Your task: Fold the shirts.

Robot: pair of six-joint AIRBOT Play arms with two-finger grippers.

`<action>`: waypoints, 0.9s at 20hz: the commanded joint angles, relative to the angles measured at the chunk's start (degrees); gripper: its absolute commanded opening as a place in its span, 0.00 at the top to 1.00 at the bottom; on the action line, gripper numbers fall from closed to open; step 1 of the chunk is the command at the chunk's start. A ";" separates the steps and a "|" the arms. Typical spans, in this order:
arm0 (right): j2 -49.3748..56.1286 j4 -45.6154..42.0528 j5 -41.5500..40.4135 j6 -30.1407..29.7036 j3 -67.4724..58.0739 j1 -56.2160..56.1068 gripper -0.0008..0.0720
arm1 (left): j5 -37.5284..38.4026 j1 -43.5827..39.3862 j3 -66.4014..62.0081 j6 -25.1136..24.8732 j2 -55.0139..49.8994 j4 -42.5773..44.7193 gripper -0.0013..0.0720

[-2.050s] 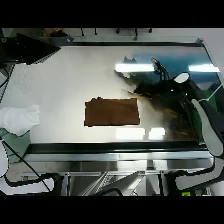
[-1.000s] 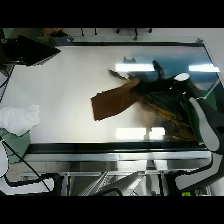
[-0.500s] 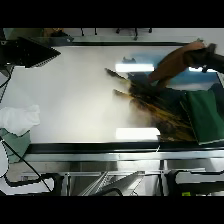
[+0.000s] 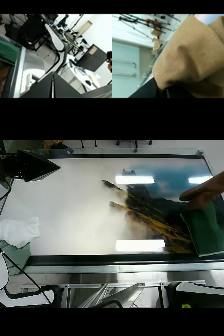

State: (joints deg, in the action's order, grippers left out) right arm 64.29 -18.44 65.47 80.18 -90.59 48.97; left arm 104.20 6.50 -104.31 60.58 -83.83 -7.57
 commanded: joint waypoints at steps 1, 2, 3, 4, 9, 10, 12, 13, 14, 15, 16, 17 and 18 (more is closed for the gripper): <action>-0.02 -2.75 0.61 -0.39 -0.02 2.56 0.95 | -0.02 -0.04 0.02 0.00 0.02 0.02 0.96; 0.24 -0.94 -0.20 -2.12 -0.02 2.34 0.95 | -0.09 -0.04 0.02 0.00 0.02 0.02 0.96; 0.50 2.58 -1.27 -4.26 -0.02 2.29 0.95 | -0.22 -0.04 0.02 0.00 0.02 0.02 0.96; 0.90 7.52 -2.97 -6.99 -0.02 2.29 0.95 | -0.33 -0.04 0.02 -0.02 0.00 0.04 0.96; 3.54 18.45 -8.85 -11.69 -0.02 2.34 0.95 | -0.85 -0.04 0.02 -0.04 0.00 0.11 0.96; 4.04 16.37 -8.37 -11.72 -0.02 2.34 0.95 | -0.90 -0.04 0.02 -0.09 0.00 0.52 0.96; 4.76 8.55 -5.90 -11.69 0.00 2.34 0.95 | -0.83 -0.04 0.02 -0.13 0.00 0.52 0.96; 5.03 5.09 -3.93 -11.67 0.07 2.34 0.95 | -0.81 -0.04 0.02 -0.13 0.00 0.52 0.96; 5.20 1.88 -1.86 -11.08 0.17 2.34 0.95 | -0.81 -0.04 0.02 -0.15 0.00 0.57 0.96; 5.22 -1.07 0.28 -9.09 0.42 2.36 0.95 | -0.76 -0.04 0.02 -0.42 0.00 0.55 0.96; 5.22 -3.28 2.34 -6.75 0.48 2.49 0.95 | -0.72 -0.04 0.02 -0.79 0.00 0.55 0.96; 4.94 -5.42 4.15 -4.02 0.50 2.54 0.95 | -0.72 -0.04 0.02 -1.07 0.00 0.55 0.96; 4.44 -7.13 5.46 -1.62 0.50 2.69 0.95 | -0.72 -0.04 0.02 -1.18 0.00 0.55 0.96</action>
State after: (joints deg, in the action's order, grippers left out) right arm 69.08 -18.04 65.80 72.77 -90.21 51.44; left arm 103.46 6.50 -104.31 60.05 -83.83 -7.11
